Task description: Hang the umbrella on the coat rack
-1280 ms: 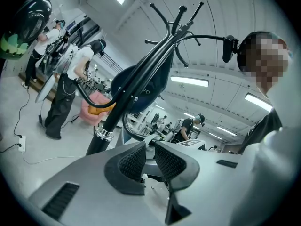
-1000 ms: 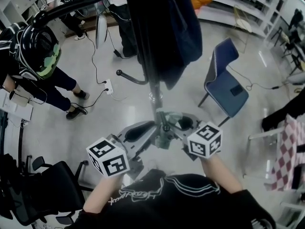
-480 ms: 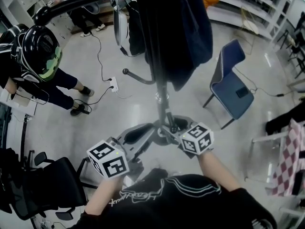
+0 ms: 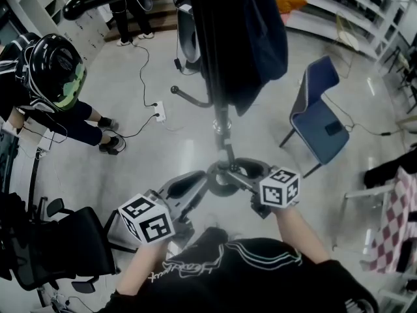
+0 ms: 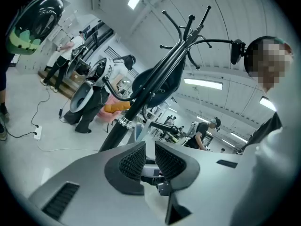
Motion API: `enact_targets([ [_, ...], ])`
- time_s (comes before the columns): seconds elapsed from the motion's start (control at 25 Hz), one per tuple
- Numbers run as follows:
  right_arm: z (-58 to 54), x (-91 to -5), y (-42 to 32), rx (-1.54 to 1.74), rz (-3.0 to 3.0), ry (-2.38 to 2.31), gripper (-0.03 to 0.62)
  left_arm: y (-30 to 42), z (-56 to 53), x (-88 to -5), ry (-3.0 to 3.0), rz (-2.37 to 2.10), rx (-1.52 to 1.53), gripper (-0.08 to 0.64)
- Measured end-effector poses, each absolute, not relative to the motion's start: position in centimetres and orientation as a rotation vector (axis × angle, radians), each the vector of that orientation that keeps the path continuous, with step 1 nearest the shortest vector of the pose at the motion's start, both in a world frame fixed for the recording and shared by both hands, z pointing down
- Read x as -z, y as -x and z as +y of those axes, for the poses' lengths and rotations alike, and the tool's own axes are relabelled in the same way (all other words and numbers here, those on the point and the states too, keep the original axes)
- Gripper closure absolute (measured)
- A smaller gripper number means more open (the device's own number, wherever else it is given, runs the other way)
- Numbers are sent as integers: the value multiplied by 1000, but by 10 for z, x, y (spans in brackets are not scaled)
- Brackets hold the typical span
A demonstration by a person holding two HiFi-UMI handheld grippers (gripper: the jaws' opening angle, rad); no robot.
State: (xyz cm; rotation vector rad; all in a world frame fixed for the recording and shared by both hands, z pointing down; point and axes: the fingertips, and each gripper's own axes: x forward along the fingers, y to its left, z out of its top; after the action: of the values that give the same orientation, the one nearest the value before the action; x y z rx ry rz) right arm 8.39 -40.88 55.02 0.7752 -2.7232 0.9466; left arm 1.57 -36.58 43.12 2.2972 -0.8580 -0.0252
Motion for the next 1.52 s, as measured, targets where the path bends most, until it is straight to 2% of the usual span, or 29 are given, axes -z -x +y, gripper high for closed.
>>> enact_targets([
  [0.24,-365,-499,-107,-917,-2839,-696,378,-36,-340,-438,-2277,-855,7,502],
  [0.36,-343,-482,-120,-941,-2839,-675,522,-54,-323,-441,-2263,-849,7,502],
  [0.4,-336,-478,-125,-940,-2841,-667,552,-61,-316,-444,-2257,-844,4,502],
  [0.48,-318,-466,-135,-923,-2871,-634,568,-76,-300,-446,-2249,-831,2,503],
  [0.68,-267,-436,-129,-898,-2934,-441,577,-88,-256,-435,-2279,-842,-34,561],
  [1.24,-174,-369,-125,-697,-2984,-531,578,-92,-164,-364,-2467,-713,93,561],
  [1.52,-107,-343,-89,-521,-3013,-596,580,-52,-94,-351,-2516,-684,142,561],
])
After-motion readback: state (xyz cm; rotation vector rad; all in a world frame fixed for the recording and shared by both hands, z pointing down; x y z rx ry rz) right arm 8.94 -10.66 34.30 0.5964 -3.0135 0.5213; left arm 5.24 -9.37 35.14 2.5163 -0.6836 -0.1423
